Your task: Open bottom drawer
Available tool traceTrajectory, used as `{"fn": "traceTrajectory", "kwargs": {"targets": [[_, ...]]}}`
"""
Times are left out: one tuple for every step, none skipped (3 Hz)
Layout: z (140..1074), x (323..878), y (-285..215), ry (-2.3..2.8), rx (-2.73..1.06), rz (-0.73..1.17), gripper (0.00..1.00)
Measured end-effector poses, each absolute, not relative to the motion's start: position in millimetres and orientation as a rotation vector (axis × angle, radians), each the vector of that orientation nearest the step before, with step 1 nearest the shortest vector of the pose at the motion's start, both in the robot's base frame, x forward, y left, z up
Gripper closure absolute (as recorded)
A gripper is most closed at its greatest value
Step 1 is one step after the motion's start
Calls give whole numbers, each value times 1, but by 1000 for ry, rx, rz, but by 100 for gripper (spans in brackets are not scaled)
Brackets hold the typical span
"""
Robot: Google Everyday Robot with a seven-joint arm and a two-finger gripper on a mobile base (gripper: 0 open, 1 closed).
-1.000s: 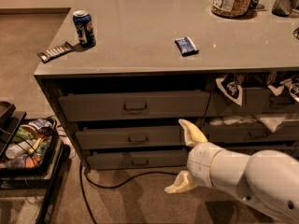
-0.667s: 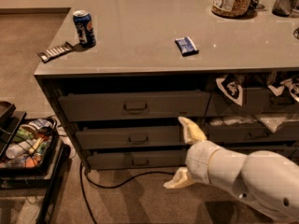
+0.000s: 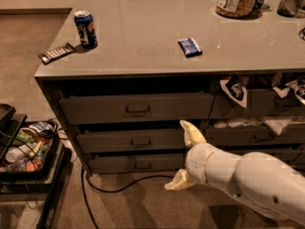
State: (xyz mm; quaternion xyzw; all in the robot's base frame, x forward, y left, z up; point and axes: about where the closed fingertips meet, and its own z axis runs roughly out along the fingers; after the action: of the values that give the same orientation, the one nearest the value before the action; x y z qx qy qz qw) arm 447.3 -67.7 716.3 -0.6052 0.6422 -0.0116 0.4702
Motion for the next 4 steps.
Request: {"fn": "traceTrajectory", "kwargs": {"targets": [[658,471,-100,1770,-1360,-47,0],[607,465,-150,2034,-1149,-106,0],[584,459,-178,2136,-1075,-162,0],[585,463,-178,2128,-1081,-151,0]]}}
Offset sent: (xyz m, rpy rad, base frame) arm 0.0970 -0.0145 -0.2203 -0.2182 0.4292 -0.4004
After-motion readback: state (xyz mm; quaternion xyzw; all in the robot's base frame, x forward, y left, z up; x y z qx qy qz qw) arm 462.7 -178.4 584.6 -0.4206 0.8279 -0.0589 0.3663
